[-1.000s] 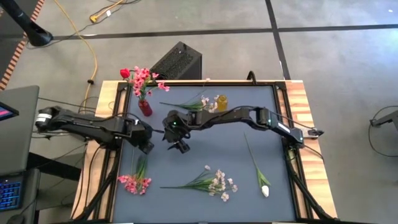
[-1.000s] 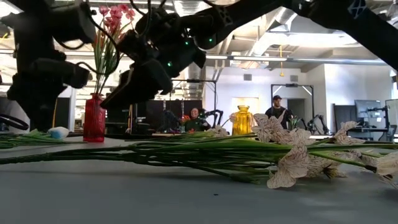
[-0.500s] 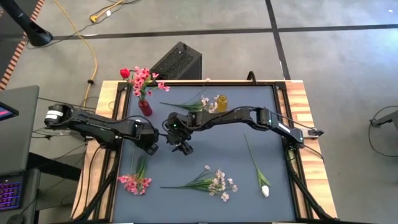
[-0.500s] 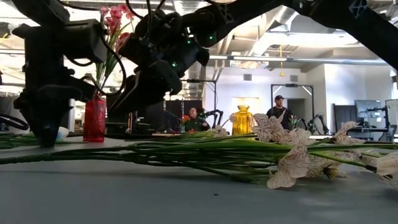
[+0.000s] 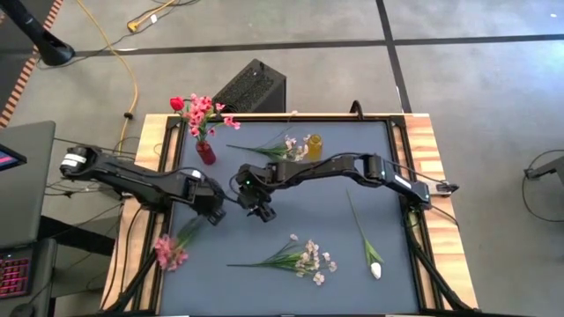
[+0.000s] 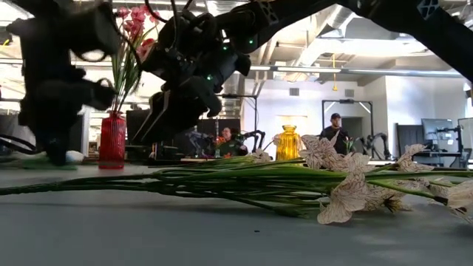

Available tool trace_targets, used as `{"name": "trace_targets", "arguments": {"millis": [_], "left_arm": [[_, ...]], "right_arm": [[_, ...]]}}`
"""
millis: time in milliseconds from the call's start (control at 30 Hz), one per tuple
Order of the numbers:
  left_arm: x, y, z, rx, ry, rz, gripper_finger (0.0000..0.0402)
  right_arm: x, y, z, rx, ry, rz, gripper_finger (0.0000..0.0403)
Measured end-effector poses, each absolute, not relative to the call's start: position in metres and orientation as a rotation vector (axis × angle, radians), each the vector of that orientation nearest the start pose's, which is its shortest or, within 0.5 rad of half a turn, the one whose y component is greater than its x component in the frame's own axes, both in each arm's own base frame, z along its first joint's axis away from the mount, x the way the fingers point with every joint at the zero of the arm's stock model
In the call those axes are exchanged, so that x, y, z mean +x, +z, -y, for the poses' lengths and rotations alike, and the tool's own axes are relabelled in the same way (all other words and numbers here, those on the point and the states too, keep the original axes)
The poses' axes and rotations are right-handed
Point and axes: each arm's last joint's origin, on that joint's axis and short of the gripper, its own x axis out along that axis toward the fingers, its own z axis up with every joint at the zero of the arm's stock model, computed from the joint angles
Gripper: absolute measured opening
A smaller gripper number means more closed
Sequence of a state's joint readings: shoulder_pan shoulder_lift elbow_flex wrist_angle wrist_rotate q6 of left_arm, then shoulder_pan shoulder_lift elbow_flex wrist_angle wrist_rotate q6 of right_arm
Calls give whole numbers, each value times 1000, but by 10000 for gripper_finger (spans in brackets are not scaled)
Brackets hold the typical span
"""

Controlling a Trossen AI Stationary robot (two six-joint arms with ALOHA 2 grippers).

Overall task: Sort flowers into vase by color
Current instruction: Put the pink flowers into the red vase

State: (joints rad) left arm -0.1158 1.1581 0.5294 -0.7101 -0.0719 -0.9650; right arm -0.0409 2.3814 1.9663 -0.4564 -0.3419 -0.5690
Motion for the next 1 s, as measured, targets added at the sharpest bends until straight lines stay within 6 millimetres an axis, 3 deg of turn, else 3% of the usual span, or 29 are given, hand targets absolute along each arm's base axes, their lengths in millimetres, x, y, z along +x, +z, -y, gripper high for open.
{"name": "trace_targets", "arguments": {"millis": [233, 433, 533, 833, 1000], "left_arm": [[170, 180, 21, -705, 496, -1082, 2], [171, 186, 24, -769, 395, -1061, 1], [173, 186, 28, -767, 347, -1068, 1], [178, 190, 40, -752, 224, -1026, 2], [179, 192, 43, -746, 199, -1016, 2]], "right_arm": [[522, 171, -23, -613, 368, -799, 269], [519, 182, -62, -894, 141, -820, 269], [518, 186, -74, -953, 74, -810, 269], [520, 188, -69, -959, 36, -803, 266], [519, 186, -68, -963, 44, -823, 222]]}}
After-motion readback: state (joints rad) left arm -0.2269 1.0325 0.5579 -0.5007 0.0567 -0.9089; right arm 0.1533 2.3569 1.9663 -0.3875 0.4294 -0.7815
